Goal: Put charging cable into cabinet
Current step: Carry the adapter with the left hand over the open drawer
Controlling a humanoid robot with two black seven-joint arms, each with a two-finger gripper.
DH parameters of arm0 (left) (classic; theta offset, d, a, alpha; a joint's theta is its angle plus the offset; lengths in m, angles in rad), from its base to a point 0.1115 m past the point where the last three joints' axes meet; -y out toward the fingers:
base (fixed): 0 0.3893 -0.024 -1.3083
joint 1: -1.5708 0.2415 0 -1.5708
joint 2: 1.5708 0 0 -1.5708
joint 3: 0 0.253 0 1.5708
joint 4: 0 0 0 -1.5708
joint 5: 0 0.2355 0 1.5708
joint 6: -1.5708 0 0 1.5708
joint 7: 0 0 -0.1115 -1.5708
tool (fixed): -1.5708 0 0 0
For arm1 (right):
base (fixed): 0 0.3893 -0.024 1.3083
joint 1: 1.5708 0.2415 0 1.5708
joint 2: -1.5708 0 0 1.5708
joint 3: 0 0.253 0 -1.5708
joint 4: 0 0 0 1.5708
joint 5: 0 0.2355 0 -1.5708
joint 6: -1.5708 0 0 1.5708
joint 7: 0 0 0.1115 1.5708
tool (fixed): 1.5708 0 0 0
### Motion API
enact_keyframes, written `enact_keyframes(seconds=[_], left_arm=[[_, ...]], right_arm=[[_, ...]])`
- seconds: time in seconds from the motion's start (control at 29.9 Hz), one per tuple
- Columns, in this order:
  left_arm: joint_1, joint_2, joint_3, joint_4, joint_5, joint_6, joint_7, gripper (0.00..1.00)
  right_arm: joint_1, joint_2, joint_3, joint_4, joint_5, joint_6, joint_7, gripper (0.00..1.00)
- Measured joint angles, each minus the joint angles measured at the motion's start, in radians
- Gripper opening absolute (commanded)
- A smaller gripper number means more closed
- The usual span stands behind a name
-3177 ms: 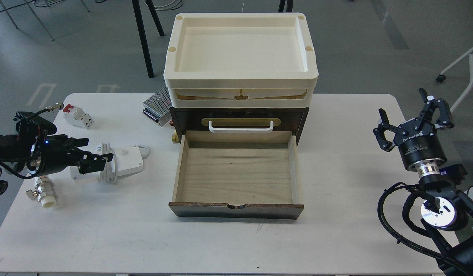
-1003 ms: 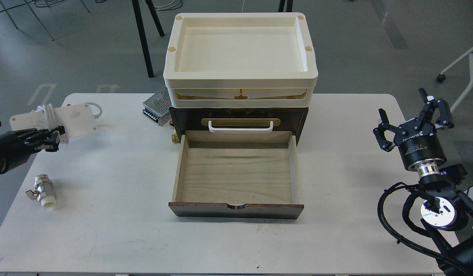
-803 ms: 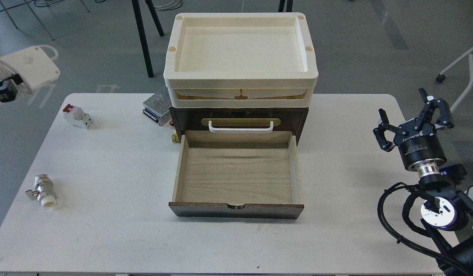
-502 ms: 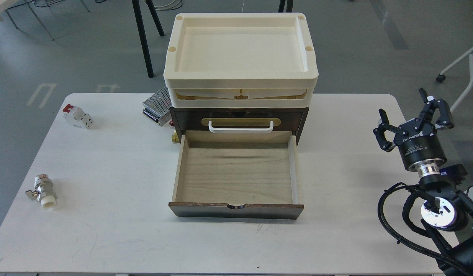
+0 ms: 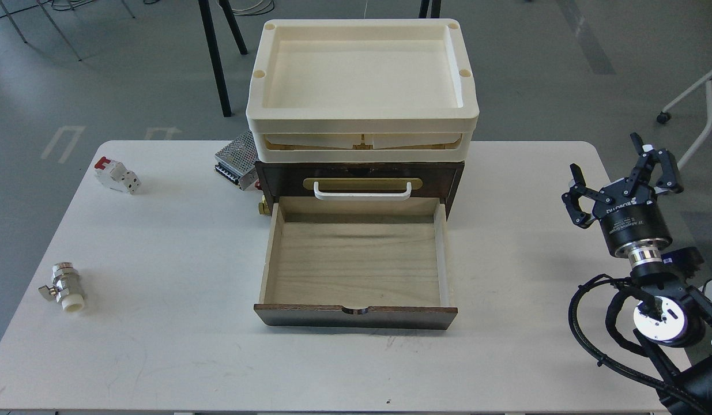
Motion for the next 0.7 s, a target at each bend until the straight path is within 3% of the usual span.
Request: enact_keyframes(seconds=[0.23, 0.5, 0.7], left_arm=[[-0.011, -0.142, 0.046, -0.167, 0.119, -0.002, 0.0, 0.02], [0.004, -0.371, 0.271, -0.18, 0.383, -0.002, 0.0, 0.02], [0.033, -0.469, 0.32, -0.18, 0.436, -0.002, 0.0, 0.02]], right_arm=[[0.0, 0.0, 0.0, 0.0, 0.0, 0.0, 0.0, 0.99], [0.0, 0.0, 0.0, 0.0, 0.0, 0.0, 0.001, 1.0], [0.0, 0.0, 0.0, 0.0, 0.0, 0.0, 0.001, 0.99]])
